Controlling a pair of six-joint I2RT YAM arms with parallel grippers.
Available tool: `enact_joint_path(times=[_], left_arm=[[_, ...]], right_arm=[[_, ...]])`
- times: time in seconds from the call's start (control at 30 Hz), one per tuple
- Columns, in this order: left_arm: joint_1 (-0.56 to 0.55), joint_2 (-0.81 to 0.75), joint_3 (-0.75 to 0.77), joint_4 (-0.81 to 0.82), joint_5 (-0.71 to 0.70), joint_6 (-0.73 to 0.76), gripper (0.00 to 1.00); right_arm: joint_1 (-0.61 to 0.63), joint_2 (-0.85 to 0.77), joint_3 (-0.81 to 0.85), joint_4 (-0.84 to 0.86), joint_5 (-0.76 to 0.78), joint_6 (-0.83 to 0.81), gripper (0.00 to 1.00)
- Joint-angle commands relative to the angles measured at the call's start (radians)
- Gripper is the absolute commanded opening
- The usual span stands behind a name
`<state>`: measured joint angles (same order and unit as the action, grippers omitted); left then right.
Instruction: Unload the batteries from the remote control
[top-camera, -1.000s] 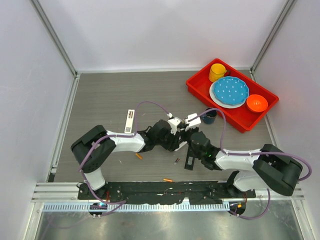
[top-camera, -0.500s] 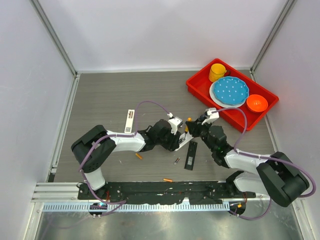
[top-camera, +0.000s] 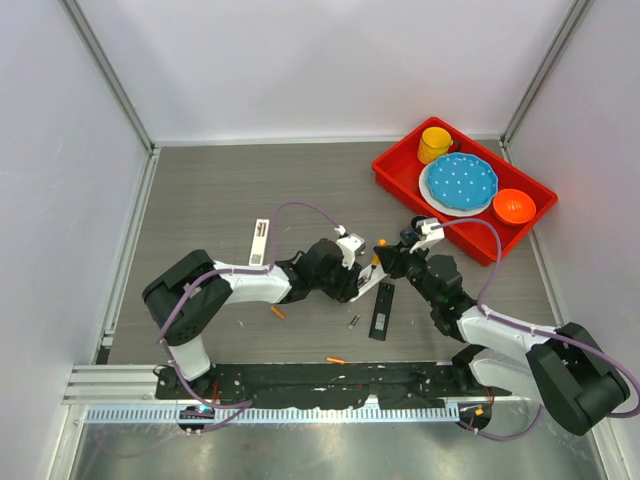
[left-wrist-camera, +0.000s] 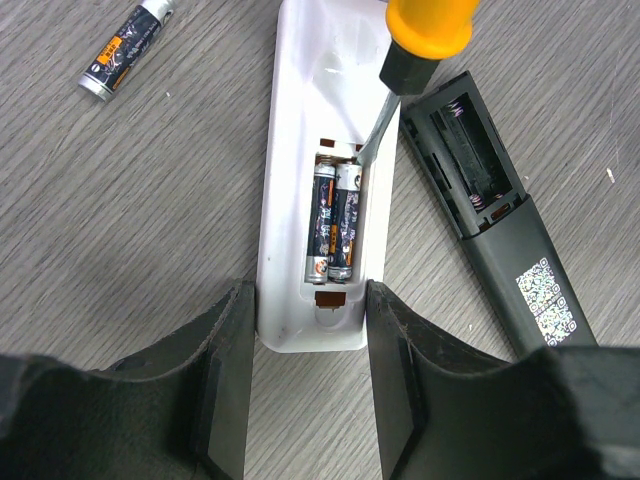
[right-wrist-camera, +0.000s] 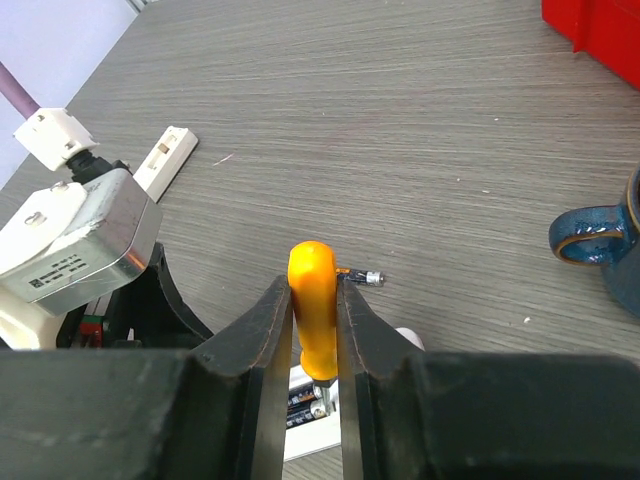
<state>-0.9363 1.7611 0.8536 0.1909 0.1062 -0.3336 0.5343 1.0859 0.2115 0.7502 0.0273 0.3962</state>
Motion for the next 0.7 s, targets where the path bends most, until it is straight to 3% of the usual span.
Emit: enact_joint_path(times=[0.0,0.67], left_arm=[[-0.024,0.112,-0.039,-0.159,0.021,0.007,0.0],[-0.024,0.107,-0.044,-0.157,0.015,0.004,0.0]], right_arm=[[0.015,-0.014,-0.021,0.0,-0.141,0.072,0.01],[0.01,-0.072,0.005,-0.003,-0.204,0.102,0.02]])
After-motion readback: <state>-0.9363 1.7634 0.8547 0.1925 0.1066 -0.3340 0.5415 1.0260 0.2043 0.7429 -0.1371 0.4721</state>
